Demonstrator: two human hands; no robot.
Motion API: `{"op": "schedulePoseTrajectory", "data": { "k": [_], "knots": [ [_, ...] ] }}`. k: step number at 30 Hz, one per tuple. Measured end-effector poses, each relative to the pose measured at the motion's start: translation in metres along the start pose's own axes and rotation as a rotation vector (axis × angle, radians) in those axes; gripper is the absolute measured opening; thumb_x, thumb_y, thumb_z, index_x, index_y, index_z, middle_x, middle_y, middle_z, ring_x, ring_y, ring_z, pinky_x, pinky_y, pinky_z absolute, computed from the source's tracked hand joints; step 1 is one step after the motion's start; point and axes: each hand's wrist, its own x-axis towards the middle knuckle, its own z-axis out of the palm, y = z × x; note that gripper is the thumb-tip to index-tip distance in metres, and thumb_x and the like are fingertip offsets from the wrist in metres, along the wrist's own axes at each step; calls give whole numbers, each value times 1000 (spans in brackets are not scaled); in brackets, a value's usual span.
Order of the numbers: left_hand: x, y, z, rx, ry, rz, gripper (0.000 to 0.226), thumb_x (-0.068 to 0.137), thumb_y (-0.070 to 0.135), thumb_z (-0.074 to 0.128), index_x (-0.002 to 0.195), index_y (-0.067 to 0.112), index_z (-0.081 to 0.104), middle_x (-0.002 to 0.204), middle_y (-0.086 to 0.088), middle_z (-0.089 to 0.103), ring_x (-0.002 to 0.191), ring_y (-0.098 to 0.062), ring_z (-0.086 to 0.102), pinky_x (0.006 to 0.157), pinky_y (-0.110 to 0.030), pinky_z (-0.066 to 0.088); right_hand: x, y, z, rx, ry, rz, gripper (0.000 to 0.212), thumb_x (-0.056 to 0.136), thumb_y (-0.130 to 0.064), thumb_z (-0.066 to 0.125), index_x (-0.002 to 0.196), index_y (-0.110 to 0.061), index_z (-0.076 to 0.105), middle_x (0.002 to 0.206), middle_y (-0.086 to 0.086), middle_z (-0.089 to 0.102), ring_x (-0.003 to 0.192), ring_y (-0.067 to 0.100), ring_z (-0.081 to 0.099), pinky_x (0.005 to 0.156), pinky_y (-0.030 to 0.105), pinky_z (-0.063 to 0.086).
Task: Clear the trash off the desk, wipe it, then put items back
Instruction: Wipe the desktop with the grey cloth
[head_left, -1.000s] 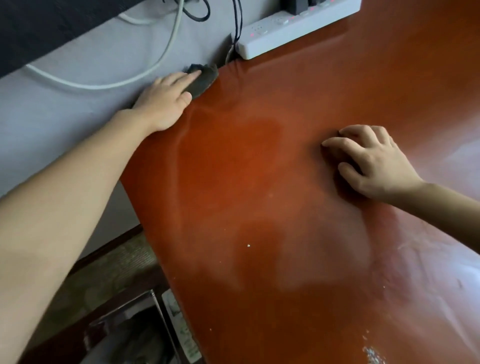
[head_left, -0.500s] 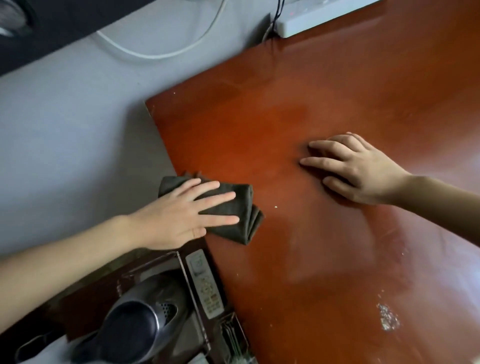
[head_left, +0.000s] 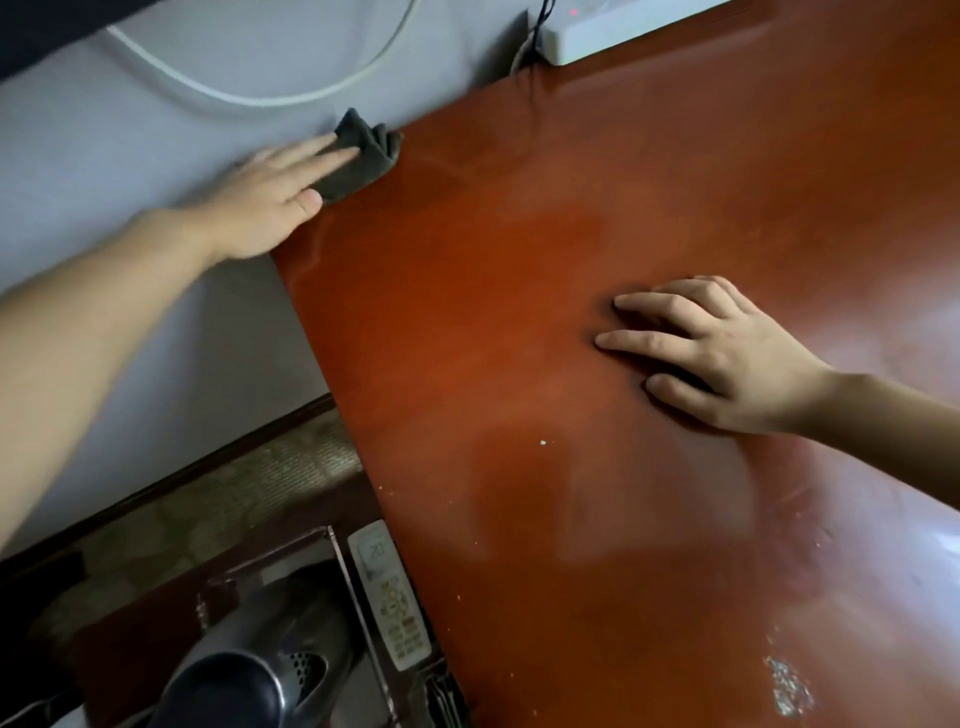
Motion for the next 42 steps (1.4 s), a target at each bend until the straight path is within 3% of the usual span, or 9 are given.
{"op": "schedulePoseTrajectory", "data": {
  "k": [6,10,12,15,21,28,34,38,42],
  "knots": [
    [-44,43,10,161,-84,376,62,85,35,26,145,43,12,152,12,11,138,-29,15,107,-46,13,-2,2,1,3,14,-35,44,91,-38,39,133,-28,44,138,10,47,115,34,45,98,48,33],
    [-87,98,34,159,-212,667,60,90,38,28,141,55,2,152,27,-12,142,-19,-1,112,-38,-6,-4,3,-2,-17,-10,-55,45,90,-39,38,134,-27,42,138,10,46,119,33,43,100,49,32],
    [-89,106,35,193,-202,766,61,90,39,28,142,54,-1,154,23,-6,142,-17,3,112,-39,-2,-6,5,-3,-24,-24,-61,46,90,-39,38,135,-27,41,139,9,45,119,32,43,102,51,32],
    [-49,88,19,281,-119,683,62,89,39,27,143,53,-1,154,10,5,139,-22,13,107,-50,18,-6,7,-7,-27,-31,-66,46,91,-40,38,135,-27,41,138,10,46,119,33,43,102,50,33],
    [-3,57,11,157,-16,214,54,88,38,24,139,48,10,157,4,12,142,-28,12,111,-50,8,-27,7,-13,-54,-6,14,45,88,-37,41,130,-21,51,133,12,51,111,33,46,97,42,35],
    [-89,153,41,171,-125,591,56,89,36,31,143,41,20,153,4,18,137,-27,15,105,-55,19,-58,-8,-16,-87,-15,80,48,88,-36,39,130,-18,53,133,11,51,110,33,46,94,44,39],
    [-189,253,85,231,-161,986,56,87,40,34,142,40,25,151,4,32,134,-27,25,107,-43,17,-87,-26,-11,-86,44,106,47,90,-34,37,130,-16,54,131,13,53,108,36,49,92,46,42],
    [-181,228,78,298,-141,924,55,85,38,36,140,41,29,149,3,34,132,-26,28,106,-42,19,-93,-33,-6,-70,57,153,47,90,-34,35,130,-17,53,132,13,53,107,38,49,93,46,41],
    [-133,139,51,238,-70,537,55,90,38,26,138,59,11,154,11,10,139,-20,13,110,-52,17,-91,-37,-4,-54,68,194,44,89,-33,36,127,-20,53,130,11,53,107,36,48,93,45,39]
  ]
}}
